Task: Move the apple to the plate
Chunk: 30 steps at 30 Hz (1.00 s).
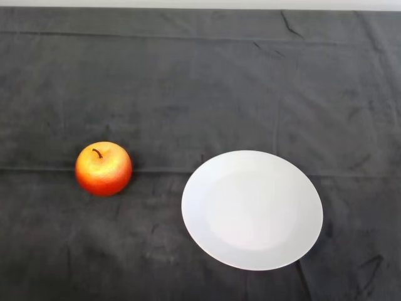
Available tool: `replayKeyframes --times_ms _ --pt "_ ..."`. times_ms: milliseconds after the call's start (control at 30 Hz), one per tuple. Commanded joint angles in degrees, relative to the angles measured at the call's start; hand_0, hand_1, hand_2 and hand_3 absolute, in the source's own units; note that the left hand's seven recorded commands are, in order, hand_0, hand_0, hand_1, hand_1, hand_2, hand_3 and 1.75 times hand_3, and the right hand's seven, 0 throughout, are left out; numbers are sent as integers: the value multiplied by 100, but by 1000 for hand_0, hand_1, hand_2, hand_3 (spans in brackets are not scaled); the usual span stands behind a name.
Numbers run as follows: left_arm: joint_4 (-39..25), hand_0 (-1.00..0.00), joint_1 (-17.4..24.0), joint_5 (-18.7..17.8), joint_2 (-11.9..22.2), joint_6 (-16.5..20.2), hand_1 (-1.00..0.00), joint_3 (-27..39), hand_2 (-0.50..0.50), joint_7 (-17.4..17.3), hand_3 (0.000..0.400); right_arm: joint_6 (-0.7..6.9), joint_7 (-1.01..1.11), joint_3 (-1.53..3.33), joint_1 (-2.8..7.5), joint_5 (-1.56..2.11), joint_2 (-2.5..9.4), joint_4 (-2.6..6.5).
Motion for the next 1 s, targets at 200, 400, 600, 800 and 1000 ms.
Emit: replayKeyframes --times_ms 200,400,600,800,1000 --pt "-161 0 -244 301 -175 36 0 -365 0 -429 0 28 0 -41 -12 37 -38 6" --pt "-160 0 -334 566 -415 76 0 -679 0 -612 0 33 2 -42 -7 38 -39 -4" --pt "-203 0 -437 847 -672 88 0 -1001 0 -725 0 38 3 -43 -2 39 -39 -14" --pt "-239 0 -443 1065 -877 24 0 -1261 0 -884 0 42 5 -44 3 41 -39 -24" --pt "-238 0 -449 1208 -959 5 0 -1435 0 -1059 0 47 6 -45 6 41 -40 -32"
